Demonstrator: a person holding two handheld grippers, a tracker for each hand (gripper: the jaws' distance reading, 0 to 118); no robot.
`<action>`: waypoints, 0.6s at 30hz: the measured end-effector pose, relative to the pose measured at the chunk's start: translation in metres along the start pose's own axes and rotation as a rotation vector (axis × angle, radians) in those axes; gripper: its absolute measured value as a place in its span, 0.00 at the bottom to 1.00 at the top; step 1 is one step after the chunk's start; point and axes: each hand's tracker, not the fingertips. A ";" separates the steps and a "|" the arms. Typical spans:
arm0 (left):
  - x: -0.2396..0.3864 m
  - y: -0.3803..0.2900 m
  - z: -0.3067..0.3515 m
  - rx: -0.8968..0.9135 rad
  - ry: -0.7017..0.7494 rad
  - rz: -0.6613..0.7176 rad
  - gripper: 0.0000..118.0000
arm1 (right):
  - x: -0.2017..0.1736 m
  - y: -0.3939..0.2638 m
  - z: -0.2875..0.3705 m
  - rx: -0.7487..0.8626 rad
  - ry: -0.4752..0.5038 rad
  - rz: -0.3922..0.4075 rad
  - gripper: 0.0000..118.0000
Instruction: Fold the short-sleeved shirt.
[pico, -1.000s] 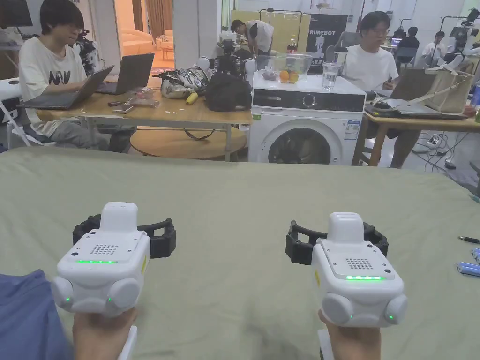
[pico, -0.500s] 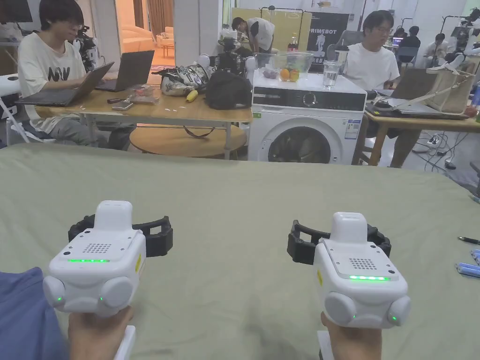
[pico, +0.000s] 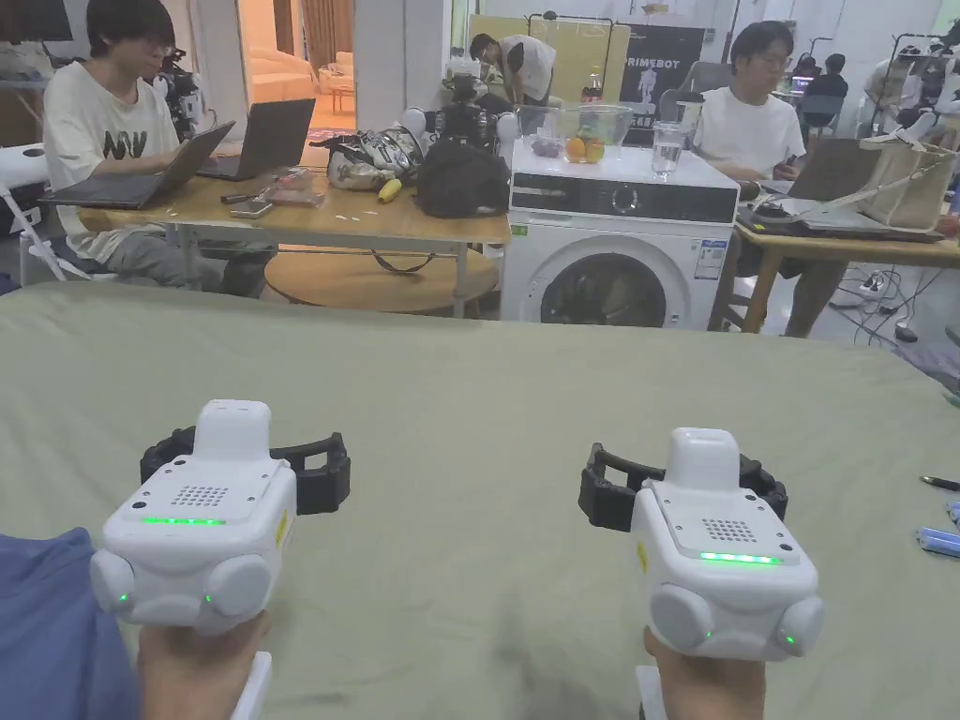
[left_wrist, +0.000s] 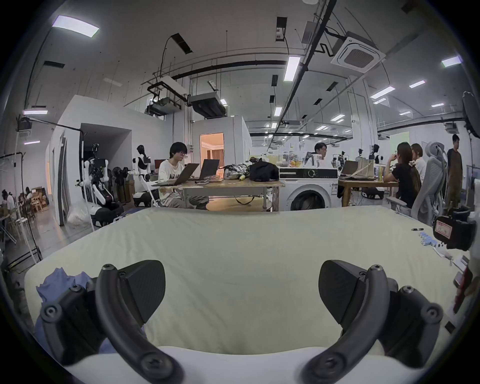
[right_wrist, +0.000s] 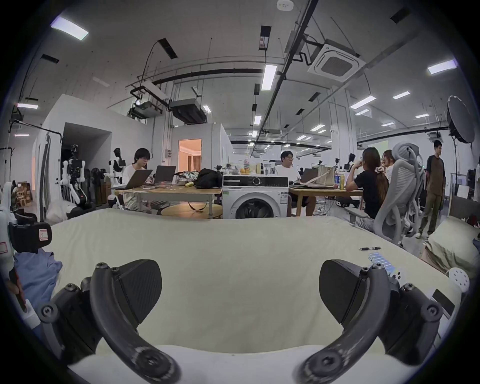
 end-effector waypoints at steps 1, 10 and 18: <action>0.000 0.000 0.000 0.001 0.005 0.006 0.99 | 0.000 0.000 0.000 0.000 -0.003 0.003 1.00; -0.002 -0.001 0.002 0.013 0.017 0.000 0.99 | -0.001 0.000 0.000 0.006 -0.005 0.023 1.00; -0.002 0.003 0.004 0.025 0.022 -0.021 0.99 | -0.007 0.003 0.003 0.023 0.002 0.060 1.00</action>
